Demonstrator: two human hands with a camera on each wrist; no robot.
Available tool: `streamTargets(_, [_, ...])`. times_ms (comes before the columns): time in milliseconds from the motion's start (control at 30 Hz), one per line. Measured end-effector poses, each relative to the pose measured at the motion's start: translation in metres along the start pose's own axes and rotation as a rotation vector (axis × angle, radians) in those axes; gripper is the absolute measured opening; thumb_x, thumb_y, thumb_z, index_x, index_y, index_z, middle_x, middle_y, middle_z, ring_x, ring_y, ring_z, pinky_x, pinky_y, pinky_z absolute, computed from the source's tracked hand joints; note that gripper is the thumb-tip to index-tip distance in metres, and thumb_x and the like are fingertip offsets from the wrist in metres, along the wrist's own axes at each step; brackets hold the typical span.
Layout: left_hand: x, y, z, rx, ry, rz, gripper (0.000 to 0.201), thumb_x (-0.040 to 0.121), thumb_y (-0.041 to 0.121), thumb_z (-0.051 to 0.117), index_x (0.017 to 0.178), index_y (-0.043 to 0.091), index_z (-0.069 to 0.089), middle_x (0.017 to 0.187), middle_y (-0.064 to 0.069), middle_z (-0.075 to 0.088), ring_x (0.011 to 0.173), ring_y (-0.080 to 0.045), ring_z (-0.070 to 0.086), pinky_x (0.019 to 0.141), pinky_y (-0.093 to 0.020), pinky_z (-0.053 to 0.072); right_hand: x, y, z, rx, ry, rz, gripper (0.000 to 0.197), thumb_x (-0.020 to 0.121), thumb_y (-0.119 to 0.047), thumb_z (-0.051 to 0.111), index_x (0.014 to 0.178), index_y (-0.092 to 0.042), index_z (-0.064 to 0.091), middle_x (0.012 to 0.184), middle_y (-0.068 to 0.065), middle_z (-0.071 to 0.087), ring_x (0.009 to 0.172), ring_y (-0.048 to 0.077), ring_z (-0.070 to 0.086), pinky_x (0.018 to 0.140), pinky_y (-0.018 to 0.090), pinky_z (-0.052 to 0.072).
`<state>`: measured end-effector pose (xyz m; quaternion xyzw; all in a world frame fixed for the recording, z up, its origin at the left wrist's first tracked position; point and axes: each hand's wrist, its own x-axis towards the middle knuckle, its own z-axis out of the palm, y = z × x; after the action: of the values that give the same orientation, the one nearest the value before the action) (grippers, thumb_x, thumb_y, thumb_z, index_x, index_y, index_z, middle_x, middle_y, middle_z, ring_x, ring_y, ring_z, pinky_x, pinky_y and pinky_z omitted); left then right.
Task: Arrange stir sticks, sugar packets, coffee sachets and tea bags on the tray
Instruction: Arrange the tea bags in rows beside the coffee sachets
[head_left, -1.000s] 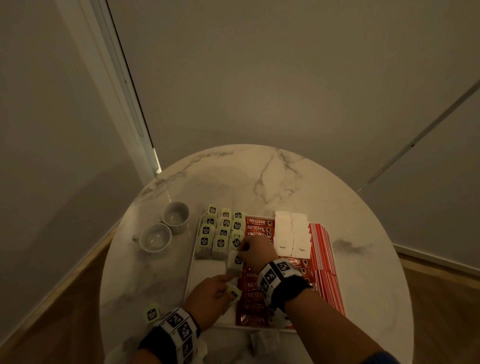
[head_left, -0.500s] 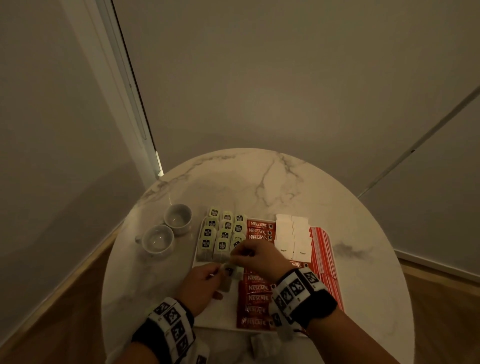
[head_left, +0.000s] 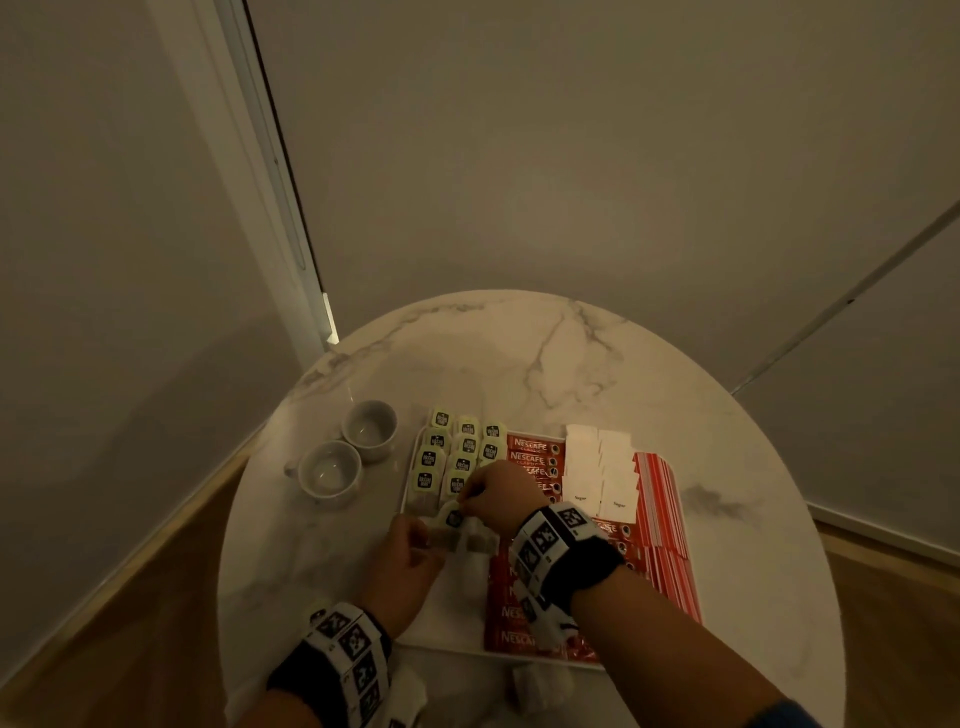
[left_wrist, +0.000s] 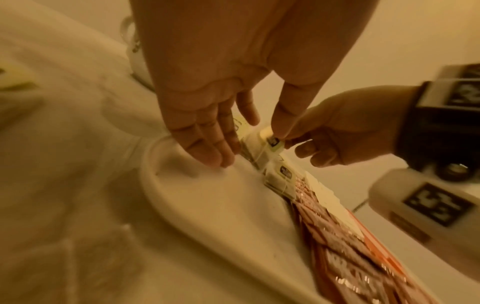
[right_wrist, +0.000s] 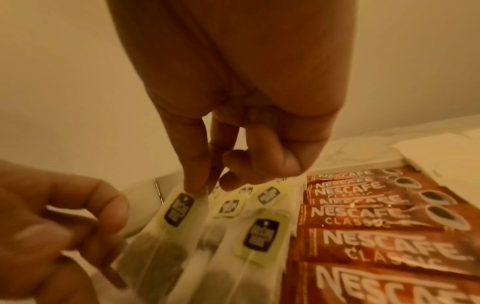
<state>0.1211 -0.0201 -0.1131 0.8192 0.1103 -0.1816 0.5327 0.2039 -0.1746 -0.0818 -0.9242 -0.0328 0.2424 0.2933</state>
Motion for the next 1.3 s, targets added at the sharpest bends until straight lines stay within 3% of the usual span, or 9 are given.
streamTargets(167, [-0.004,-0.016,0.007,0.235,-0.045,0.158,0.026,0.088,0.010,0.061,0.114,0.012,0.060,0.112,0.004,0.042,0.097,-0.012,0.053,0.079,-0.004,0.036,0.012,0.000,0.009,-0.137,-0.012,0.045,0.018,0.089,-0.017,0.061,0.099,-0.010,0.075,0.104,0.006,0.069,0.096,0.020,0.064,0.089,0.032,0.053])
streamTargets(267, [-0.004,-0.021,0.013,0.319,-0.093,0.227,0.034,0.090,0.013,0.059,0.124,0.013,0.058,0.120,0.006,0.036,0.113,-0.010,0.047,0.093,-0.009,0.032,0.018,0.000,0.013,-0.203,0.010,0.067,0.018,0.089,-0.018,0.060,0.098,-0.011,0.074,0.103,0.006,0.069,0.092,0.021,0.065,0.085,0.033,0.055])
streamTargets(400, [-0.002,-0.022,0.017,0.373,-0.112,0.228,0.040,0.091,0.016,0.057,0.131,0.017,0.054,0.130,0.000,0.035,0.118,-0.012,0.044,0.095,-0.009,0.026,0.023,0.000,0.015,-0.280,0.035,0.061,0.018,0.090,-0.015,0.056,0.098,-0.011,0.072,0.102,0.007,0.066,0.090,0.023,0.065,0.079,0.031,0.055])
streamTargets(700, [0.001,-0.024,0.022,0.432,-0.101,0.221,0.046,0.089,0.022,0.057,0.135,0.021,0.049,0.134,-0.002,0.032,0.124,-0.016,0.041,0.106,-0.020,0.032,0.003,-0.004,-0.001,-0.164,0.082,0.021,0.015,0.092,-0.016,0.053,0.094,-0.011,0.067,0.102,0.005,0.063,0.092,0.020,0.061,0.087,0.032,0.052])
streamTargets(833, [-0.001,-0.022,0.021,0.468,-0.103,0.211,0.047,0.090,0.026,0.056,0.137,0.023,0.046,0.138,-0.002,0.027,0.126,-0.016,0.039,0.107,-0.021,0.032,-0.035,0.008,-0.007,0.022,0.190,-0.008,0.013,0.093,-0.028,0.057,0.087,-0.019,0.065,0.080,-0.010,0.057,0.075,0.006,0.055,0.069,0.015,0.042])
streamTargets(900, [-0.004,-0.020,0.021,0.498,-0.087,0.215,0.046,0.091,0.027,0.056,0.136,0.024,0.046,0.141,-0.002,0.022,0.130,-0.017,0.035,0.109,-0.022,0.030,-0.063,0.020,-0.007,0.041,0.210,-0.010,0.012,0.093,-0.031,0.057,0.088,-0.023,0.064,0.081,-0.013,0.055,0.074,0.000,0.052,0.066,0.011,0.036])
streamTargets(1033, [-0.019,-0.013,0.022,0.490,-0.040,0.370,0.032,0.087,0.027,0.060,0.119,0.022,0.057,0.130,0.004,0.032,0.118,-0.011,0.039,0.102,-0.022,0.037,-0.127,0.056,0.003,0.058,0.072,0.034,0.011,0.095,-0.032,0.054,0.084,-0.033,0.057,0.093,-0.011,0.059,0.086,0.000,0.055,0.081,0.017,0.045])
streamTargets(1133, [-0.040,-0.002,0.029,0.513,-0.162,0.521,0.023,0.090,0.032,0.055,0.111,0.023,0.055,0.117,0.011,0.041,0.107,-0.003,0.039,0.092,-0.014,0.036,-0.167,0.082,0.022,-0.005,0.026,0.081,0.011,0.094,-0.033,0.055,0.084,-0.038,0.053,0.091,-0.017,0.058,0.086,-0.002,0.055,0.079,0.011,0.042])
streamTargets(1300, [-0.067,0.003,0.058,0.741,-0.462,0.683,0.028,0.086,0.034,0.053,0.109,0.018,0.054,0.119,0.001,0.048,0.110,-0.016,0.042,0.093,-0.036,0.042,-0.202,0.108,0.054,-0.131,0.000,0.219,0.012,0.085,-0.043,0.061,0.085,-0.035,0.052,0.093,-0.011,0.058,0.084,0.001,0.055,0.083,0.019,0.049])
